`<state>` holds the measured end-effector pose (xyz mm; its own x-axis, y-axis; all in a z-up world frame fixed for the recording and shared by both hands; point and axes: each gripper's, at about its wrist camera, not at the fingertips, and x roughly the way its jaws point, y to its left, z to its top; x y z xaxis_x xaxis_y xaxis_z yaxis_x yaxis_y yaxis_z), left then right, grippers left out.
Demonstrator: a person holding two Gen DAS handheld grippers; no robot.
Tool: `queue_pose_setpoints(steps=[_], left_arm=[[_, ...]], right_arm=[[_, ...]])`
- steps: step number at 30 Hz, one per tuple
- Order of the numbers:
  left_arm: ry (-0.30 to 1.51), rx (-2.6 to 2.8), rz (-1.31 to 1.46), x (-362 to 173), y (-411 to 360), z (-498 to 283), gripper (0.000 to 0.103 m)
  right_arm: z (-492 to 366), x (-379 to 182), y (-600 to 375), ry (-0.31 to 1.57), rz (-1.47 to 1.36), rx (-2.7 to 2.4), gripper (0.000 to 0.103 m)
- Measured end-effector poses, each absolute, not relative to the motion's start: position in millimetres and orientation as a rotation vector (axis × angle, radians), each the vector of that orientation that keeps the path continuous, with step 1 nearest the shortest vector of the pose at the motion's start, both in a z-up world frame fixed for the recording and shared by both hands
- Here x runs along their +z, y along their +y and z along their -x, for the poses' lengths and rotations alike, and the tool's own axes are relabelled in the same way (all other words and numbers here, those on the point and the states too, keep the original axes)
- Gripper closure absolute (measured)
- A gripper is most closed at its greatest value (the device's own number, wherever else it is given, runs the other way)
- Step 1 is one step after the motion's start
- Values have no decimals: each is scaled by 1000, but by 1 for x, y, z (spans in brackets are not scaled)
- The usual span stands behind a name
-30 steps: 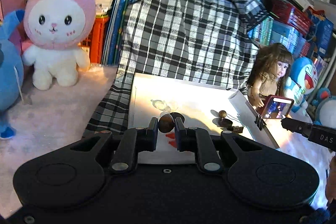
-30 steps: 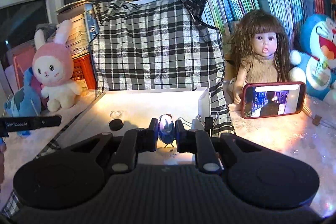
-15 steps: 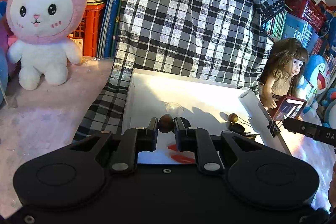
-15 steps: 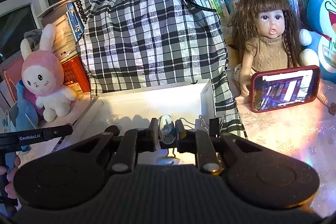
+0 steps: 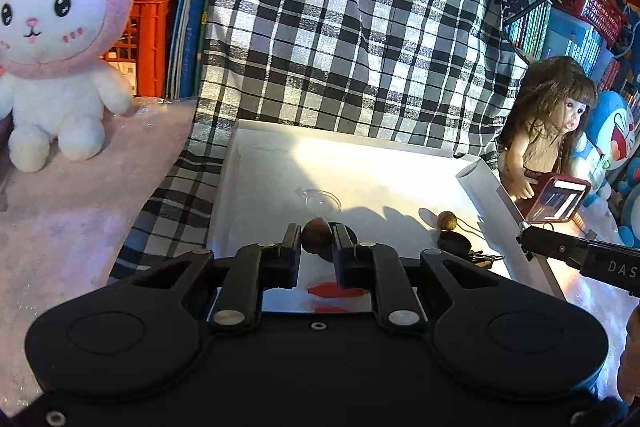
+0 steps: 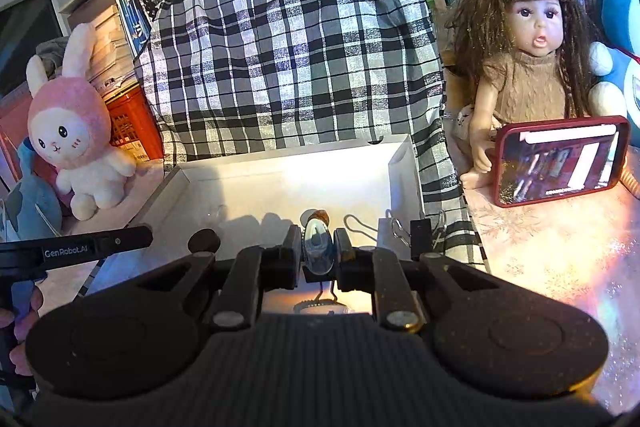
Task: Organize rigid objects
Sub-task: 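Carry the brown ball and blue piece over the box and lower them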
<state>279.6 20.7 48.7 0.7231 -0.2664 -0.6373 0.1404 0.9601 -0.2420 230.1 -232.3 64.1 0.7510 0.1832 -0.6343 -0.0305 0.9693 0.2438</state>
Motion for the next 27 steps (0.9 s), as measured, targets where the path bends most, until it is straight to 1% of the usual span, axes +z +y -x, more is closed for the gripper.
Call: queue_pose_setpoints(steps=[27], left_arm=[[740, -240, 154, 33, -1, -342, 87]], right_arm=[[-299, 42, -215, 768, -167, 97, 82]])
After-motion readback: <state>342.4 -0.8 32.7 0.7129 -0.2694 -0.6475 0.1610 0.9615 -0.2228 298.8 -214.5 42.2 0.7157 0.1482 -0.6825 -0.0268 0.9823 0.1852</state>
